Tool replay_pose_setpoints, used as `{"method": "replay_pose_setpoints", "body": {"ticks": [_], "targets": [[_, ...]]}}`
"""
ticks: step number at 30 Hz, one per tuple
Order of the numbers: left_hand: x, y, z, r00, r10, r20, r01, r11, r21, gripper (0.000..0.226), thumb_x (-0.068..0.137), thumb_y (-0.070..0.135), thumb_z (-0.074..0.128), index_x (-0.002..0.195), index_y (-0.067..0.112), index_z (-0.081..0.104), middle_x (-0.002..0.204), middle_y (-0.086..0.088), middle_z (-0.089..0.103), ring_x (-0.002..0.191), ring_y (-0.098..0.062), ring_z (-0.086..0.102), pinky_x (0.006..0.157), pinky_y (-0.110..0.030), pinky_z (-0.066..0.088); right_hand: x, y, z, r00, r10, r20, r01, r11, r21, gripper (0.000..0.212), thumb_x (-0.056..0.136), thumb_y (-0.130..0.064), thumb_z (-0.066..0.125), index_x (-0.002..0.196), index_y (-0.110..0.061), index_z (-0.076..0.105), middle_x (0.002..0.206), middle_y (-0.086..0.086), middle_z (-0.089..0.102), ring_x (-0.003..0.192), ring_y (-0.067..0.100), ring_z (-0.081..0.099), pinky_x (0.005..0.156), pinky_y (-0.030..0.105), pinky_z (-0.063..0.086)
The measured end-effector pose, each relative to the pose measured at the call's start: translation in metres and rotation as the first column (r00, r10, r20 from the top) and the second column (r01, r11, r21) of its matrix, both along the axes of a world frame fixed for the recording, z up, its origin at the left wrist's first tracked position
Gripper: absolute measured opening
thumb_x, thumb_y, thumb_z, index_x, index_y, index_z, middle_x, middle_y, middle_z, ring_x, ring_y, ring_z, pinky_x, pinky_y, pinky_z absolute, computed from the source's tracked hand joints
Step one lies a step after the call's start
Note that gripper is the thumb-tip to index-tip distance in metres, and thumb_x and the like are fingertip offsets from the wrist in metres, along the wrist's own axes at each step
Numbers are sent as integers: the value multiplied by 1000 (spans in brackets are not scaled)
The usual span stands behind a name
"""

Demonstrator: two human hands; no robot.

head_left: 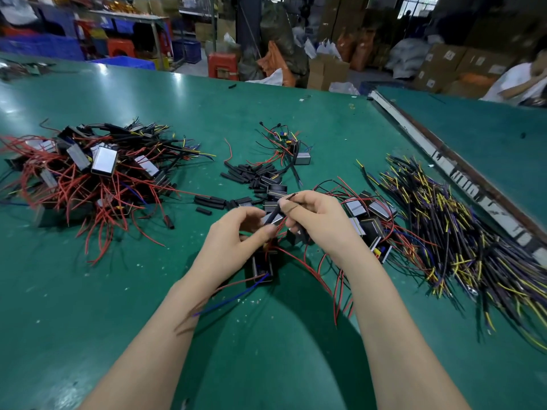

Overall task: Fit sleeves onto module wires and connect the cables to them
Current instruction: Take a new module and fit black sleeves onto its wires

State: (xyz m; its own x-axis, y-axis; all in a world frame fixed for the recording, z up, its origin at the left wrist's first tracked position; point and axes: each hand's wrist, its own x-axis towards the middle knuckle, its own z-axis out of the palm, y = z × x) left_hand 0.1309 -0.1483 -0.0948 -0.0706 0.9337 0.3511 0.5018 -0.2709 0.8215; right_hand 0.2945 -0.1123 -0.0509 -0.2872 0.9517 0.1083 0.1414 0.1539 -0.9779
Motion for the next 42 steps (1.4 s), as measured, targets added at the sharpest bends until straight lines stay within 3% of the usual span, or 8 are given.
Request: {"method": "replay_pose_setpoints", "body": {"ticks": [4,9,15,18,25,29,37,42], "targets": [[5,-3,8,1000,17,5,-18,988,156,17,85,21,68,80,34,59,84,8,60,78,-3,55,72,-15,42,-4,-1,-1,997,77,19,-77,997,-16,11,91,-19,64,82,-21,70,53,-6,61,49,4,53,52,13,43],[3,-3,4,997,1,-77,3,998,57,11,83,16,70,74,14,63,79,2,62,76,-6,54,66,-11,37,2,3,0,997,-63,-51,62,998,-11,18,88,-19,68,71,-20,71,50,-7,56,49,7,46,51,16,40],[3,-5,7,994,-14,-107,15,1000,13,19,80,10,69,71,20,56,82,1,62,76,-10,53,65,-9,35,8,2,0,999,-34,13,34,999,29,8,92,-26,63,91,-22,70,58,-5,65,39,4,42,44,13,36],[6,-7,9,998,-44,-46,43,999,-13,26,82,11,68,69,27,52,87,3,62,86,-12,56,75,-23,44,18,9,-1,982,-182,-45,182,983,14,19,95,-28,58,108,-16,65,62,-7,68,41,5,46,45,12,37],[8,-8,7,997,-77,-4,77,996,-55,13,83,26,70,79,22,59,86,7,67,80,-9,59,76,-28,47,21,11,-6,972,-151,179,152,988,13,16,96,-32,56,96,-20,66,63,-11,68,44,4,48,54,17,41],[11,-6,5,998,-50,43,51,998,-21,16,83,19,71,80,22,55,77,17,66,68,3,53,69,-13,42,15,7,0,992,-129,-2,129,992,11,14,99,-29,51,97,-21,63,67,-9,70,48,4,51,48,12,38],[11,-3,2,985,-94,145,107,990,-88,15,84,20,71,82,35,69,73,17,68,68,-1,60,76,-34,55,20,6,8,903,-350,-251,378,923,75,23,102,-31,43,105,-17,61,94,-8,73,62,-7,50,70,15,42],[12,-2,1,981,-90,174,110,988,-107,14,84,21,70,84,35,70,74,15,69,68,-2,59,76,-37,55,14,6,8,846,-318,-427,366,930,32,15,99,-27,48,99,-17,60,92,-5,73,60,4,56,52,14,41]]}}
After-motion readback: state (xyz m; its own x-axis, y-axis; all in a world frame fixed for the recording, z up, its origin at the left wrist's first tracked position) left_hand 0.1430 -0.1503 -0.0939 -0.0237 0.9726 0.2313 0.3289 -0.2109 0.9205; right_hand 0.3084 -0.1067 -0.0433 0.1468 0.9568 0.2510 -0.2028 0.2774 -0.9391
